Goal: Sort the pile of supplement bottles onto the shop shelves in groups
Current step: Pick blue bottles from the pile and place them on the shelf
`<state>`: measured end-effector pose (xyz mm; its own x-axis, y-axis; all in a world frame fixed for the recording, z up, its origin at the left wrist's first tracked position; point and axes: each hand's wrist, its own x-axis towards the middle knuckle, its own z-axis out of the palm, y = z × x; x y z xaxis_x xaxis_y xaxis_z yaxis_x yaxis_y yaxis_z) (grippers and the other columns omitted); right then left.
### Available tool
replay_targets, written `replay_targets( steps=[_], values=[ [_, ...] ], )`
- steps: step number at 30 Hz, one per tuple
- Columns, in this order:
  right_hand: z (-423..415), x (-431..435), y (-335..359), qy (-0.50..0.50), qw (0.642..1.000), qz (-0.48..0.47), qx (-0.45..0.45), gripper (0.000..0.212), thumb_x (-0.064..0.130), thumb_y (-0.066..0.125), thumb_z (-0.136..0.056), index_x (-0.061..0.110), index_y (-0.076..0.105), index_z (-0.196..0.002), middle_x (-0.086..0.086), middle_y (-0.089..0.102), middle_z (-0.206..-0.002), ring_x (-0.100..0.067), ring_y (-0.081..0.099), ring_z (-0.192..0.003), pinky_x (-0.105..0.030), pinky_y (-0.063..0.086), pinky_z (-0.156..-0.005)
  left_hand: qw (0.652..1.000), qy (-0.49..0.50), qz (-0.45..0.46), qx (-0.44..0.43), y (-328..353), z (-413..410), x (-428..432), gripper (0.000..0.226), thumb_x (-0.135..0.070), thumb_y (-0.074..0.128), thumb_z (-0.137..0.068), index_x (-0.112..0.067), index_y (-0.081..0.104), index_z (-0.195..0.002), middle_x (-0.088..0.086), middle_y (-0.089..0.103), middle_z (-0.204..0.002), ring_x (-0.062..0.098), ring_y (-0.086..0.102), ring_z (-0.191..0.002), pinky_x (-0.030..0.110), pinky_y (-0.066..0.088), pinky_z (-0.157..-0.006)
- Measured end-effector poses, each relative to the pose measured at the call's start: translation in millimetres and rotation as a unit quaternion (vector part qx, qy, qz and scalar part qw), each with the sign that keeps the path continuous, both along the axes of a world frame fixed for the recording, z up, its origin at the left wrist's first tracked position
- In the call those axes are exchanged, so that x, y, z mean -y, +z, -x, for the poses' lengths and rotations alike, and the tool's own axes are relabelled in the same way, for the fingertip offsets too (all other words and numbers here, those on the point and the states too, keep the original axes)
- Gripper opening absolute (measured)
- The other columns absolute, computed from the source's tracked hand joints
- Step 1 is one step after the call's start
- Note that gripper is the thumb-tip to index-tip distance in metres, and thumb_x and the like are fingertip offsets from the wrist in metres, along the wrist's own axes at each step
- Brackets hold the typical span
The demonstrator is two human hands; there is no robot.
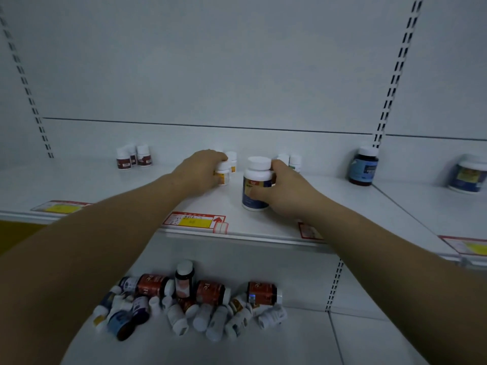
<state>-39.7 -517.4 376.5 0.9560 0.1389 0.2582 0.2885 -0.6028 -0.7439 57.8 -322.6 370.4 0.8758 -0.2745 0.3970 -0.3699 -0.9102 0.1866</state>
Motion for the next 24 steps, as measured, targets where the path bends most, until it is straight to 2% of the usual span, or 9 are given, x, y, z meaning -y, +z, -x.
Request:
replay_targets(
  steps=[4,9,12,15,18,20,24],
  values=[
    [-4.4,0.1,0.3,-0.007,1.000,0.015,0.005,0.041,0.035,0.069,-0.085,0.024,0.043,-0.115,0.007,0.053,-0.104,-0.013,0.053,-0.092,-0.025,0.038,-0.076,1.000,0.003,0.013,-0.003,-0.5,-3.5,1.7,0.058,-0.027,0.068,-0.086,-0.016,0.045,-0.138,0.007,0.050,-0.137,0.026,0.050,-0.119,0.034,0.037,-0.101],
    [-6.1,-0.7,0.7,-0.019,1.000,0.017,0.000,0.040,0.034,0.068,-0.085,0.022,0.045,-0.115,0.007,0.053,-0.104,-0.013,0.053,-0.091,-0.025,0.039,-0.075,1.000,0.012,0.025,-0.015,3.4,-0.3,6.9,0.064,-0.030,0.070,-0.084,-0.018,0.041,-0.140,0.006,0.046,-0.142,0.025,0.047,-0.124,0.037,0.036,-0.105],
    [-6.1,2.6,3.4,-0.044,0.999,-0.027,0.001,0.040,0.031,0.069,-0.083,0.022,0.047,-0.115,0.007,0.055,-0.103,-0.015,0.055,-0.095,-0.027,0.043,-0.078,0.999,-0.014,0.042,0.003,12.0,14.6,17.9,0.062,-0.027,0.068,-0.085,-0.019,0.041,-0.140,0.004,0.041,-0.146,0.024,0.041,-0.130,0.037,0.032,-0.110],
    [-2.7,12.7,6.8,-0.071,0.993,-0.089,0.003,0.040,0.027,0.070,-0.083,0.024,0.046,-0.114,0.007,0.056,-0.103,-0.014,0.056,-0.095,-0.029,0.046,-0.078,0.995,-0.065,0.079,-0.008,18.7,34.9,31.4,0.058,-0.022,0.063,-0.089,-0.020,0.038,-0.142,0.002,0.036,-0.149,0.020,0.037,-0.134,0.031,0.028,-0.109],
    [4.6,27.9,8.4,-0.087,0.988,-0.127,0.011,0.040,0.024,0.069,-0.083,0.026,0.045,-0.115,0.007,0.056,-0.103,-0.012,0.057,-0.095,-0.036,0.051,-0.087,0.981,-0.114,0.130,-0.092,20.4,53.0,54.2,0.063,-0.021,0.065,-0.087,-0.024,0.035,-0.143,-0.002,0.039,-0.146,0.016,0.041,-0.128,0.024,0.035,-0.096],
    [10.5,40.6,8.1,-0.111,0.983,-0.148,0.011,0.042,0.024,0.067,-0.083,0.025,0.046,-0.119,0.004,0.058,-0.109,-0.016,0.059,-0.099,-0.040,0.052,-0.091,0.954,-0.150,0.187,-0.178,20.6,63.5,75.0,0.067,-0.019,0.069,-0.083,-0.024,0.036,-0.142,-0.003,0.047,-0.138,0.013,0.049,-0.116,0.021,0.039,-0.085],
    [28.2,74.5,7.9,-0.156,0.967,-0.202,0.015,0.040,0.024,0.065,-0.085,0.024,0.049,-0.122,0.002,0.061,-0.112,-0.020,0.062,-0.102,-0.043,0.053,-0.091,0.889,-0.219,0.245,-0.318,20.6,81.2,121.0,0.065,-0.012,0.070,-0.081,-0.022,0.039,-0.138,-0.007,0.060,-0.108,0.011,0.059,-0.096,0.027,0.050,-0.085]
  ],
)
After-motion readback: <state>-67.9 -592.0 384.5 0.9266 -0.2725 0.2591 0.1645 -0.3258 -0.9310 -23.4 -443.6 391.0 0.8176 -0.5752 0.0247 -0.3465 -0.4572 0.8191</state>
